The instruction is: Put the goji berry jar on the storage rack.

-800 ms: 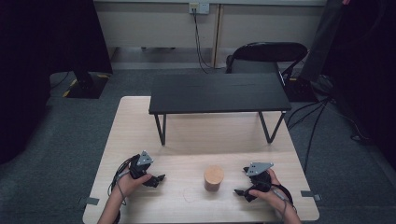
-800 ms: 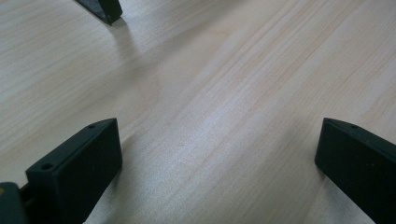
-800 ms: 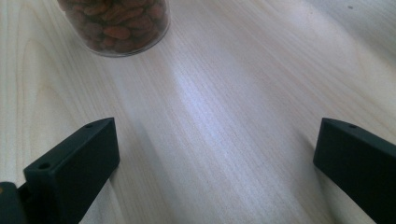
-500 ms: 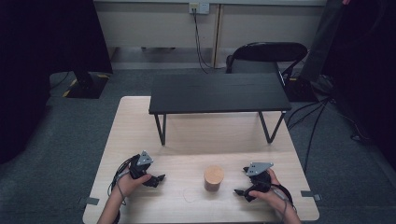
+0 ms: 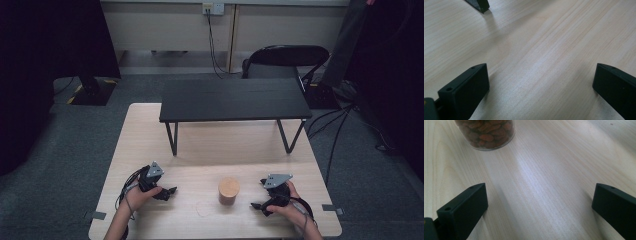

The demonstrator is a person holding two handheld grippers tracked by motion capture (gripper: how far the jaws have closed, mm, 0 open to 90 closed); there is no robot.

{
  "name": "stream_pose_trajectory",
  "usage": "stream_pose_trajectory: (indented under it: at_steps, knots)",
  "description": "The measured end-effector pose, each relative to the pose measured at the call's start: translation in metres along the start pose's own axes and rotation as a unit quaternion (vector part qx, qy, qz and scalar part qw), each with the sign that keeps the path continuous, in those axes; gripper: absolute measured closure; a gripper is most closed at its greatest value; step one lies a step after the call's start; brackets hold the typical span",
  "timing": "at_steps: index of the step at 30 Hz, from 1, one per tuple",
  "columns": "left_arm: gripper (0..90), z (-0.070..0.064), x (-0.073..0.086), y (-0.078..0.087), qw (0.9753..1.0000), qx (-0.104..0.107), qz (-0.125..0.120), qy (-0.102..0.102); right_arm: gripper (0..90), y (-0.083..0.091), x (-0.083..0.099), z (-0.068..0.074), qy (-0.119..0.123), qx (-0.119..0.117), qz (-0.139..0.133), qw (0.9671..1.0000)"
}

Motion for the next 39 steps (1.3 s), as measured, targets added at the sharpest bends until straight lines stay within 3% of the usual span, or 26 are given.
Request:
stream_pose_trajectory:
  at_steps: [6, 17, 20, 23, 34, 39]
  knots:
    - [0.0, 0.0, 0.0, 0.0, 1.0, 0.0, 0.0, 0.0, 0.0, 0.0, 0.0, 0.0, -0.003, -0.002, -0.002, 1.0]
    - [0.0, 0.0, 0.0, 0.0, 1.0, 0.0, 0.0, -0.002, 0.3, -0.006, -0.019, 0.015, 0.007, -0.056, -0.036, 0.9978]
    - [0.0, 0.0, 0.0, 0.0, 1.0, 0.0, 0.0, -0.002, 0.1, -0.009, -0.023, 0.017, 0.007, -0.059, -0.043, 0.9973]
    - [0.0, 0.0, 0.0, 0.0, 1.0, 0.0, 0.0, -0.002, 0.2, -0.014, -0.028, 0.019, -0.004, -0.071, -0.06, 0.9957]
    - [0.0, 0.0, 0.0, 0.0, 1.0, 0.0, 0.0, -0.002, 0.0, -0.031, -0.044, 0.031, -0.001, -0.082, -0.072, 0.994]
    - [0.0, 0.0, 0.0, 0.0, 1.0, 0.0, 0.0, -0.002, 0.6, -0.038, -0.049, 0.035, 0.007, -0.076, -0.073, 0.9945]
Point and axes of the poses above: each handheld gripper's, and its own axes: y roughly backward along the jaws, x roughly out of its underside, z roughly to its left, the point moved 10 cm from there along -y, roughly forward along the jaws, and after that the axes turned 7 degrees about x, right-handed, at the moved point
